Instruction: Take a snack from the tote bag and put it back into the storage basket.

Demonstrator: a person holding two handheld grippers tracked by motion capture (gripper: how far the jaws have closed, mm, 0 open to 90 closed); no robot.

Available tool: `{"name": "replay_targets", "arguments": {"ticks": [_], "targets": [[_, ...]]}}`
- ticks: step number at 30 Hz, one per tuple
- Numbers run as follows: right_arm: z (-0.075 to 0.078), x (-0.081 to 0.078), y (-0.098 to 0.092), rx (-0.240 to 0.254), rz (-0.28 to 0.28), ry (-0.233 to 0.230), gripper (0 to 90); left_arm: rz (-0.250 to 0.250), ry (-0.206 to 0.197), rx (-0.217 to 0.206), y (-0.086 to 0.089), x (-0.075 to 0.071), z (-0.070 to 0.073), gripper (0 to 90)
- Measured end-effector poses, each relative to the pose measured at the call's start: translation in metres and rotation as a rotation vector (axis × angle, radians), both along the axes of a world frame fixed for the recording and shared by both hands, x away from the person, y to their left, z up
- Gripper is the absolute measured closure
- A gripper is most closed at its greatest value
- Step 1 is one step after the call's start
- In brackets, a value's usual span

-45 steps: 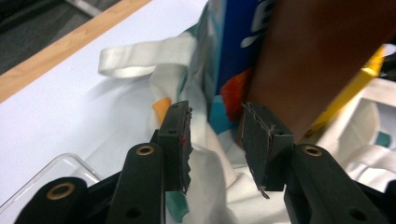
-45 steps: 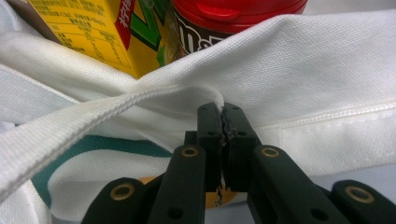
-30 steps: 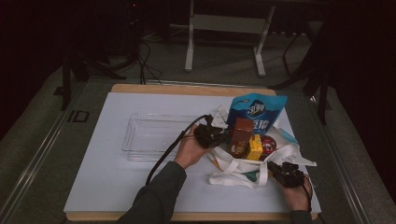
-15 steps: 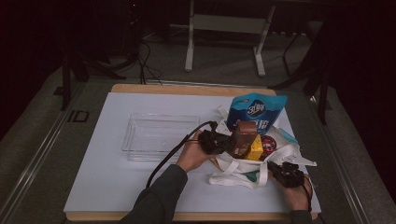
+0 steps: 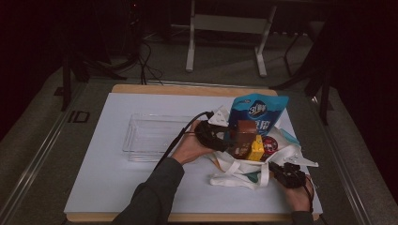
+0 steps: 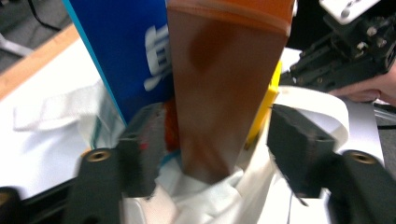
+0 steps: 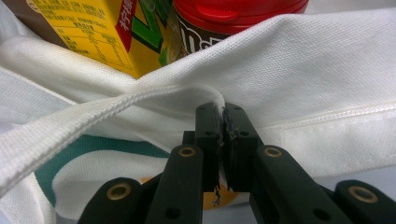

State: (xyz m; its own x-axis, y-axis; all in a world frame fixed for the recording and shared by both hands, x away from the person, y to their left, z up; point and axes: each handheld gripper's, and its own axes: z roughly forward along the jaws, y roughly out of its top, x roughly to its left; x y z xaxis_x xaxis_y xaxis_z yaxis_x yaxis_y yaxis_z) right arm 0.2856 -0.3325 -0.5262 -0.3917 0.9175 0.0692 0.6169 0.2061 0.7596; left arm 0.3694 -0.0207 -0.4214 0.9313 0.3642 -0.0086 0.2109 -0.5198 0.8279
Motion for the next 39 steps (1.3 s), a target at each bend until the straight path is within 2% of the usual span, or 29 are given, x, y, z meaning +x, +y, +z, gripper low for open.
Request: {"name": "replay_targets", "arguments": {"ticks": [2,4,11,16,22,28,33,39], "targets": [[0.000,0.000,0.000,0.001,0.001,0.001,85.4,-0.004,-0.016,-0.009,-0.001,0.002,0.004,32.1],[0.000,0.000,0.000,0.001,-0.001,0.001,85.4,-0.008,-0.014,-0.033,-0.002,0.005,0.006,31.3],[0.000,0.000,0.000,0.006,-0.008,0.004,85.4,-0.032,-0.016,-0.057,-0.011,0.010,0.009,23.8],[0.000,0.000,0.001,0.003,-0.010,0.002,85.4,-0.041,-0.018,-0.075,-0.017,0.013,0.009,22.4],[0.000,0.000,0.000,0.006,-0.007,0.002,85.4,-0.074,-0.002,-0.085,-0.026,0.019,0.010,19.6],[-0.001,0.000,-0.001,0.010,0.001,-0.002,85.4,-0.092,0.002,-0.100,-0.034,0.023,0.008,23.9],[-0.001,0.000,-0.001,0.014,0.001,-0.001,85.4,-0.099,-0.007,-0.079,-0.042,0.020,0.001,32.7],[-0.001,0.000,-0.002,0.015,0.003,0.000,85.4,-0.107,-0.020,-0.107,-0.041,0.016,0.000,40.3]]}}
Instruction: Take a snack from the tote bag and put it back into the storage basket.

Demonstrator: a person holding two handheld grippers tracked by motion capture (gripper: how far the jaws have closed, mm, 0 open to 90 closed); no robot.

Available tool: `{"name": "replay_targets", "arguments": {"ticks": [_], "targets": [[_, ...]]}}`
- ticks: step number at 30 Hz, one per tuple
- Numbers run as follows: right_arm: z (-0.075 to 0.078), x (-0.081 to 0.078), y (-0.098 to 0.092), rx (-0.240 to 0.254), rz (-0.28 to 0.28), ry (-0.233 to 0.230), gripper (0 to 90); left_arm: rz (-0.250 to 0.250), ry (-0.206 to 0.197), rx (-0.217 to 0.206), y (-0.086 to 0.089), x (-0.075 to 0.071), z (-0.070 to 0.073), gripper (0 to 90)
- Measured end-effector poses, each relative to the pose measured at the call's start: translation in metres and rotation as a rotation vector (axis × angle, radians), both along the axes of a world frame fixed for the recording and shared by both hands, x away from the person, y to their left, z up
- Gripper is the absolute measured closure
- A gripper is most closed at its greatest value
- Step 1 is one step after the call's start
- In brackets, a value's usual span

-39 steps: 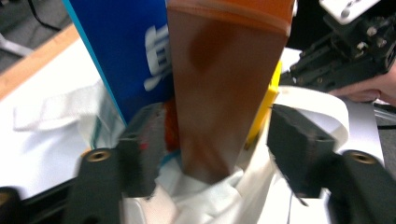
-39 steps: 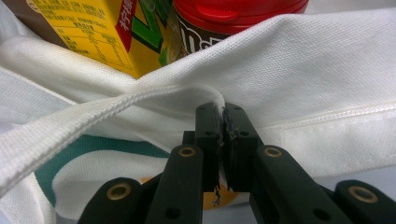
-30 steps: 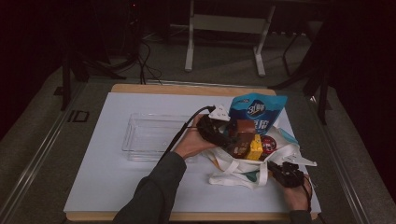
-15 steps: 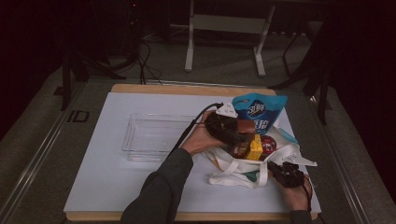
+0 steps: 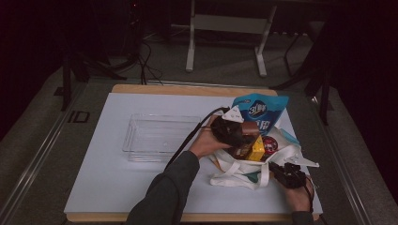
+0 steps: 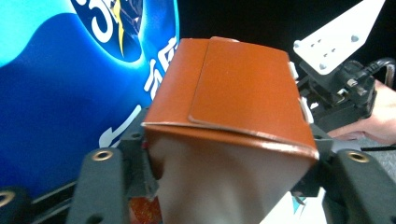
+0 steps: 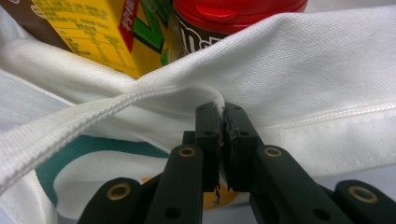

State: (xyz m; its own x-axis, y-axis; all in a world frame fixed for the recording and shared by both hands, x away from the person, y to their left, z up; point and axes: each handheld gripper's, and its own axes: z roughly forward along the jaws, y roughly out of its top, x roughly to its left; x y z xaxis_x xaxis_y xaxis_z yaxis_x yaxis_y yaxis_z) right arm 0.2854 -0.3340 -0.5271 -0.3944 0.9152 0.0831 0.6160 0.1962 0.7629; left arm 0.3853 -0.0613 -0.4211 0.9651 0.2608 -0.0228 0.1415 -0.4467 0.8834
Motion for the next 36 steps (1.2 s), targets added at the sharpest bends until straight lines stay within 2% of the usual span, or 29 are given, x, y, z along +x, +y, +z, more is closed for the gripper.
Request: {"name": "replay_targets", "arguments": {"ticks": [4,9,15,24,36], "targets": [[0.000,0.000,0.000,-0.001,0.001,-0.001,85.4,0.010,-0.003,-0.026,0.002,-0.001,-0.002,42.6],[0.000,0.000,0.000,-0.001,0.002,-0.002,85.3,0.010,-0.014,-0.023,0.003,-0.003,0.000,43.0],[0.000,0.000,0.000,0.000,0.003,-0.005,85.3,0.011,-0.019,-0.009,0.002,-0.003,0.013,43.1],[-0.001,0.000,0.000,-0.001,0.006,-0.008,85.2,0.030,-0.023,-0.046,0.009,-0.005,0.026,43.1],[-0.001,0.000,-0.001,-0.002,0.010,-0.010,85.2,0.040,-0.056,-0.103,0.026,-0.010,0.057,43.2]]}}
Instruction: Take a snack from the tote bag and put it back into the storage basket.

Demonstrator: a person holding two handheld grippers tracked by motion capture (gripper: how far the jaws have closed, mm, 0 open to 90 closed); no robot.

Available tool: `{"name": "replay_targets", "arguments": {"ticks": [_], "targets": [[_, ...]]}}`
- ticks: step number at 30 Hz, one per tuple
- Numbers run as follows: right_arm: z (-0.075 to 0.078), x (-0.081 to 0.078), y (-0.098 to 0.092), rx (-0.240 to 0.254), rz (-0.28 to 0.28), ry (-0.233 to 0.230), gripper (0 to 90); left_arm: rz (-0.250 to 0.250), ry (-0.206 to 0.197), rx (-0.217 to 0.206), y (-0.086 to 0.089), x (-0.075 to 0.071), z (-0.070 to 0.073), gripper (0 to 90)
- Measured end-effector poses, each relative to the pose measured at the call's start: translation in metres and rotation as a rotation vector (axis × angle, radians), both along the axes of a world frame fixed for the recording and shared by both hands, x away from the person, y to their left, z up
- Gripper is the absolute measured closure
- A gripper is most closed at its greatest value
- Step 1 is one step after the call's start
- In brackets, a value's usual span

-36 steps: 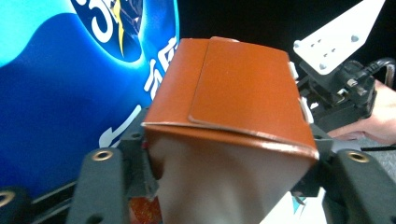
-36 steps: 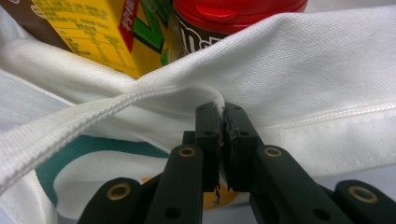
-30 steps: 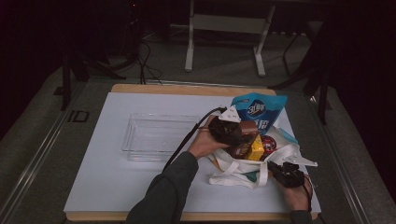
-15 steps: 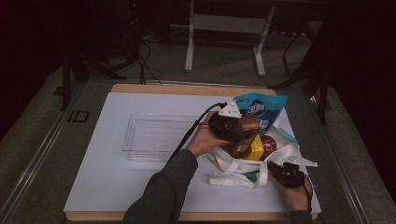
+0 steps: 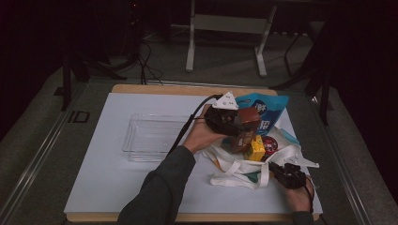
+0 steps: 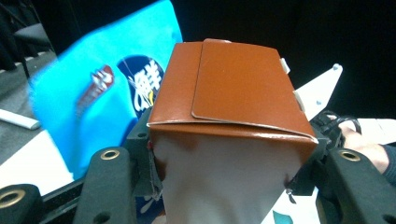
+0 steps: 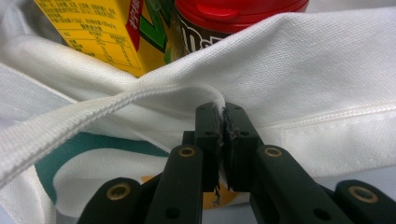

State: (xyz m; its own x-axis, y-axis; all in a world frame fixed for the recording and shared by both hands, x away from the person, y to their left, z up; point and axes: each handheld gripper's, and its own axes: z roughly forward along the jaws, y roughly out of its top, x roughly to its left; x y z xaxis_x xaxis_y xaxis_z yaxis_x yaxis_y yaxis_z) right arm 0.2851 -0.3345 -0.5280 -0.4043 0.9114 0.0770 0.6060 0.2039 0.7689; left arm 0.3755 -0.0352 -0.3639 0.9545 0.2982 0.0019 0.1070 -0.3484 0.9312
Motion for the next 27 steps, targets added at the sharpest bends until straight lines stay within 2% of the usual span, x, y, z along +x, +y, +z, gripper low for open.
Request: {"name": "replay_targets", "arguments": {"ticks": [6,15,20,27], "targets": [[0.000,0.000,0.000,0.002,0.000,-0.001,85.2,0.016,-0.017,-0.019,0.015,-0.003,0.013,43.2],[0.000,0.000,0.000,0.001,-0.001,-0.001,85.3,0.042,-0.019,-0.070,0.054,-0.006,0.036,43.3],[0.000,0.000,0.000,0.002,-0.001,0.000,85.2,0.062,-0.038,-0.067,0.070,-0.008,0.045,43.2],[0.000,0.000,0.000,0.000,0.000,-0.001,85.2,0.079,-0.038,-0.070,0.086,-0.010,0.050,43.3]]}}
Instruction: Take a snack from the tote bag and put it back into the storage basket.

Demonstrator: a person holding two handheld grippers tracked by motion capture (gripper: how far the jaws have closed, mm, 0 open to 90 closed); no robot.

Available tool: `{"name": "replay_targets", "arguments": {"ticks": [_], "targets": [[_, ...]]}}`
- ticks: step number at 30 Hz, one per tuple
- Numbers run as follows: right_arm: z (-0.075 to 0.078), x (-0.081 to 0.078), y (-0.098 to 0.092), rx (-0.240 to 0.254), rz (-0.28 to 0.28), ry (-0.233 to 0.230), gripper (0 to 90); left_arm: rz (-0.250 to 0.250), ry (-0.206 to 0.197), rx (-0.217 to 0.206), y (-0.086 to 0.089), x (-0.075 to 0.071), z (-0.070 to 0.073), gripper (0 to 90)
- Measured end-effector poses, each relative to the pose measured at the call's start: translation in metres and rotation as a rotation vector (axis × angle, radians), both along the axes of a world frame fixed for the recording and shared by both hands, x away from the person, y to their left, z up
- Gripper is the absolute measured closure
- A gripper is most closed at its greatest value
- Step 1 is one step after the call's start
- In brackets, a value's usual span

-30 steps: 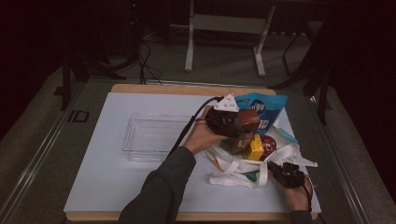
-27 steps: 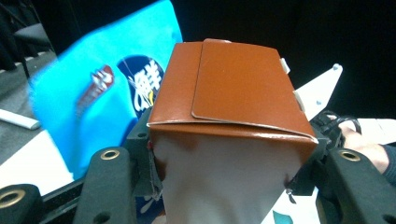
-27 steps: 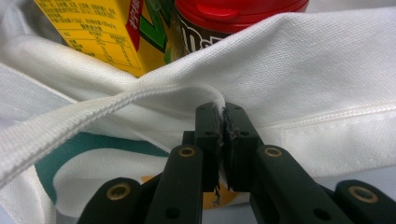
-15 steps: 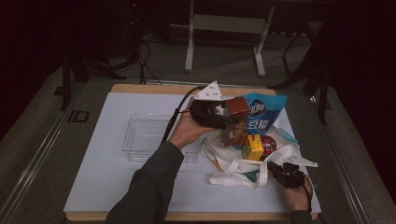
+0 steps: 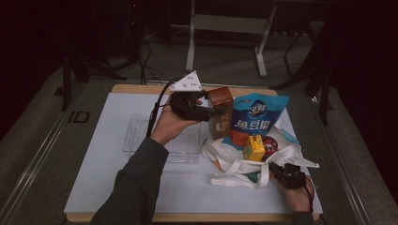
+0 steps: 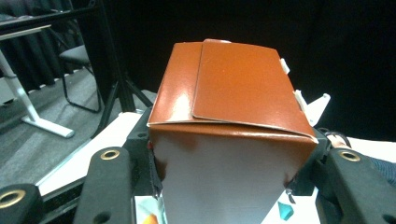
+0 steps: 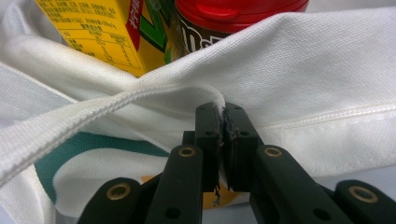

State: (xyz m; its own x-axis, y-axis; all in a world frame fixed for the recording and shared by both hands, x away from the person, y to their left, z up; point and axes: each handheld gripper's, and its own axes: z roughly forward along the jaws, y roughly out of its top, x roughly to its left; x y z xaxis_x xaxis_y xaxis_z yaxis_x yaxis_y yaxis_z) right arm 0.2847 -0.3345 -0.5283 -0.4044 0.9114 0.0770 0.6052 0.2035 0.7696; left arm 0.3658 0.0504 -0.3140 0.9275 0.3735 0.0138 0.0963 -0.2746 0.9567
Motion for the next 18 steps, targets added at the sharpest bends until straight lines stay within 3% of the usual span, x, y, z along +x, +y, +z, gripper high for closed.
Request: {"name": "replay_targets", "arguments": {"ticks": [18], "targets": [[0.000,0.000,0.000,0.003,0.000,-0.001,85.2,0.038,-0.011,0.065,0.030,0.002,-0.002,43.2]]}}
